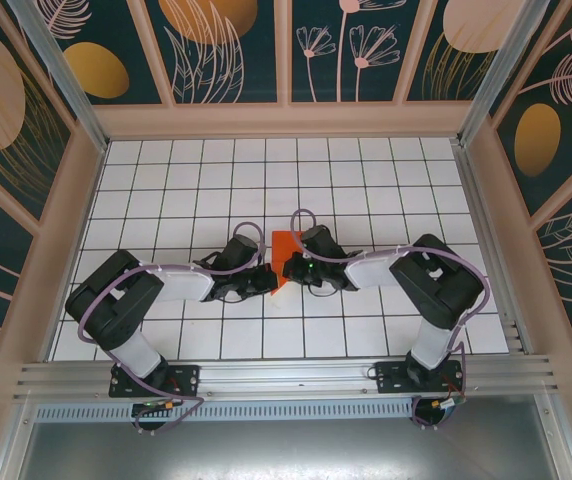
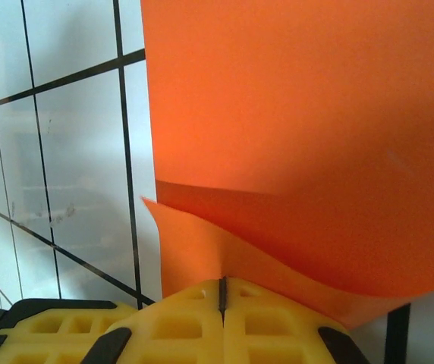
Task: Fold a paper plane with a square sheet of paper (pick it up from the middle)
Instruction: Third fold the triangle at the center of the table.
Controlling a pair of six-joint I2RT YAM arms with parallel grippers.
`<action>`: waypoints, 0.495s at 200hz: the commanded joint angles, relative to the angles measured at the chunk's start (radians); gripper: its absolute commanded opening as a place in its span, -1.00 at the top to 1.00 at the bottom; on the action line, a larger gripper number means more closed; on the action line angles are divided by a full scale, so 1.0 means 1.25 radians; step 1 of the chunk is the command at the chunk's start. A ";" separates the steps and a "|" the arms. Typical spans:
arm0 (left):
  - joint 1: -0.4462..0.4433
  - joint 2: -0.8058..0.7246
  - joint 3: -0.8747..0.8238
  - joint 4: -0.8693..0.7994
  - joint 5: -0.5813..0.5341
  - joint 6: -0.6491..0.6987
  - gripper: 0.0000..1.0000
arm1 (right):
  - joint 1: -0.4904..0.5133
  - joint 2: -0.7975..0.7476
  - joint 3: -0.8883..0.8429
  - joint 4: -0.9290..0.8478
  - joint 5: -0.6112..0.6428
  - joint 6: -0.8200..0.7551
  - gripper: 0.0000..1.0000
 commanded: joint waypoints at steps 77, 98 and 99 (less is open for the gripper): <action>0.003 0.048 -0.028 -0.173 -0.091 0.051 1.00 | -0.190 -0.039 -0.068 -0.019 0.019 -0.100 1.00; 0.003 0.045 -0.002 -0.184 -0.098 0.112 1.00 | -0.217 -0.092 -0.066 -0.062 0.058 -0.104 1.00; 0.003 0.045 -0.001 -0.186 -0.098 0.116 1.00 | -0.217 -0.096 -0.067 -0.063 0.060 -0.104 1.00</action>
